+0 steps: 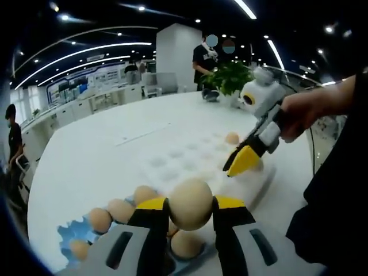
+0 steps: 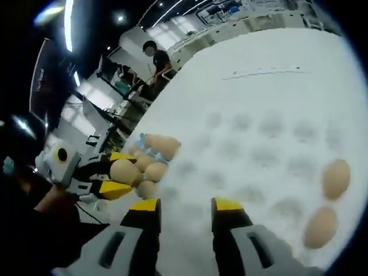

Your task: Place the egg into an empty slot of the egg tray after lifting it from the table, then release the egg inside the slot.

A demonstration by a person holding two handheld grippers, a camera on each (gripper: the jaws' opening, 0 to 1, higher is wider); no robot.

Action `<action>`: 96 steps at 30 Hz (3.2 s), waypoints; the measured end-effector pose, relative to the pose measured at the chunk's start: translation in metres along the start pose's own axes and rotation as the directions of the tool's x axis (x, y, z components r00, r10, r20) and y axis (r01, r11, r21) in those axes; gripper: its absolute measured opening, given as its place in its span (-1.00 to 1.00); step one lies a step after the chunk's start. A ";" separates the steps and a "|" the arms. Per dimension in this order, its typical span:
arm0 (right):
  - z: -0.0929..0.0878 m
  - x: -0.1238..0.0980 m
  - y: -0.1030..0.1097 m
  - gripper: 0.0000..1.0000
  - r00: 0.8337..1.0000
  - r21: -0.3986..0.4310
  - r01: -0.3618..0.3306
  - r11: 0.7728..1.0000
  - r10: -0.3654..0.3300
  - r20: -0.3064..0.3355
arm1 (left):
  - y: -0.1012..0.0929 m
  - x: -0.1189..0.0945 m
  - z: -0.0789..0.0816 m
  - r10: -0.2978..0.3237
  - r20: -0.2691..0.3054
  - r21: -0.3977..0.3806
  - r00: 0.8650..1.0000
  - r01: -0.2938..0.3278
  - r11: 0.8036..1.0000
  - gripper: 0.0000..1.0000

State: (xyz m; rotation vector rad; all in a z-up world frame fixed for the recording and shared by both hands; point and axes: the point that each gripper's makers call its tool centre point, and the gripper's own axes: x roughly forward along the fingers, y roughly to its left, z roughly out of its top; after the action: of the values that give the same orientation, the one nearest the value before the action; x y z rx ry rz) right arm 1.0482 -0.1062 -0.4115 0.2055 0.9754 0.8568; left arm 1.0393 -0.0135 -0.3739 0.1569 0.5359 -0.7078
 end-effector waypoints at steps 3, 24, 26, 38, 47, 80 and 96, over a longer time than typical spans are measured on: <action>-0.004 0.002 -0.006 -0.21 0.999 -0.087 0.039 0.995 -0.042 -0.033 | 0.003 -0.002 0.000 0.004 -0.002 -0.005 1.000 -0.004 1.000 -0.40; -0.035 0.018 -0.007 0.09 0.987 -0.359 0.068 0.931 -0.115 -0.111 | 0.043 -0.016 0.004 0.087 0.007 -0.025 0.996 -0.087 0.996 -0.40; -0.036 0.018 -0.007 0.09 0.987 -0.362 0.069 0.930 -0.116 -0.109 | 0.051 -0.019 0.004 0.105 0.006 -0.031 0.994 -0.105 0.994 -0.40; -0.034 0.017 -0.006 0.10 0.992 -0.364 0.087 0.927 -0.115 -0.056 | 0.105 -0.036 -0.014 0.199 -0.044 -0.057 0.979 -0.201 0.978 -0.40; -0.033 0.018 -0.007 0.10 0.992 -0.358 0.091 0.929 -0.116 -0.049 | 0.127 -0.040 -0.024 0.234 -0.072 -0.077 0.969 -0.240 0.968 -0.40; -0.029 0.018 -0.007 0.08 0.992 -0.347 0.122 0.930 -0.115 0.041 | 0.175 -0.029 -0.062 0.251 -0.302 -0.021 0.920 -0.270 0.963 -0.40; -0.027 0.017 -0.010 -0.01 0.992 -0.331 0.123 0.935 -0.108 0.062 | 0.176 -0.020 -0.067 0.230 -0.329 -0.036 0.916 -0.255 0.966 -0.43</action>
State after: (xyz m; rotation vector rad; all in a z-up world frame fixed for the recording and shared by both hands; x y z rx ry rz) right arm 1.0373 -0.1063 -0.4433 -0.1241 0.7788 0.8920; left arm 1.1141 0.1515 -0.4279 0.2646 0.8413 -0.4169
